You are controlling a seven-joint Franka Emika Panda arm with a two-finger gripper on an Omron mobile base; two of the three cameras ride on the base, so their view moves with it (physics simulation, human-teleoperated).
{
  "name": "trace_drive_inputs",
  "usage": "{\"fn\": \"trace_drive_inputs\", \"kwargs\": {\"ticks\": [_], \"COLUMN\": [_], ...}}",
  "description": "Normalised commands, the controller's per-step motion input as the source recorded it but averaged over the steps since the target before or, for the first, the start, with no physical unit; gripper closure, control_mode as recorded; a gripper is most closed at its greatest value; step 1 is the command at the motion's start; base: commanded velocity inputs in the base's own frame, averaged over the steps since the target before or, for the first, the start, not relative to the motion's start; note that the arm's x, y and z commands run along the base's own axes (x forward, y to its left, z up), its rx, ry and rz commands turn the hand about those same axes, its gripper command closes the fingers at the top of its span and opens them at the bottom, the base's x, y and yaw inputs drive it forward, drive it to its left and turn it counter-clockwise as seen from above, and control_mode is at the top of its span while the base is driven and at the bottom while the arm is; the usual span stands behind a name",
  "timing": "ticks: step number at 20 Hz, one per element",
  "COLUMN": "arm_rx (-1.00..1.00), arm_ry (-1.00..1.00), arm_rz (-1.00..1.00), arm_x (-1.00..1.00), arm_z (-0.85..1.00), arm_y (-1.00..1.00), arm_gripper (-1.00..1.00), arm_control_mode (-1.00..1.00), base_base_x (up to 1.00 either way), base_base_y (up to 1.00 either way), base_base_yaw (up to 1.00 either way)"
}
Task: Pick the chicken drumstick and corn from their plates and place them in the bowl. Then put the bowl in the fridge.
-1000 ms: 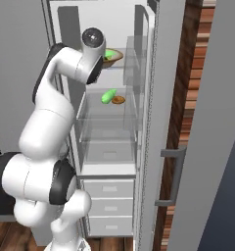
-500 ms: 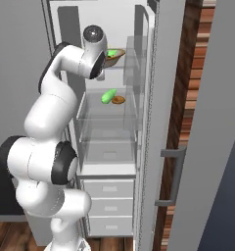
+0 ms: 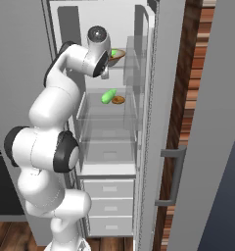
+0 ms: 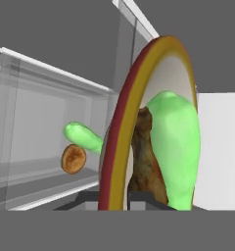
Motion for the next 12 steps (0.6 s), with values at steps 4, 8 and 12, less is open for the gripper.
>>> {"fn": "trace_drive_inputs", "kwargs": {"ticks": [4, 8, 12], "arm_rx": [0.0, 0.0, 0.0], "arm_ry": [0.0, 0.0, 0.0], "arm_rz": [0.0, 0.0, 0.0], "arm_x": [0.36, 0.43, 0.33], "arm_z": [0.0, 0.0, 0.0], "arm_y": [-0.07, 0.0, 0.0], "arm_gripper": [1.0, 1.0, 1.0], "arm_control_mode": [-1.0, -1.0, -1.0], "base_base_x": [0.0, 0.0, 0.0], "base_base_y": [0.0, 0.0, 0.0], "base_base_yaw": [0.0, 0.0, 0.0]}}
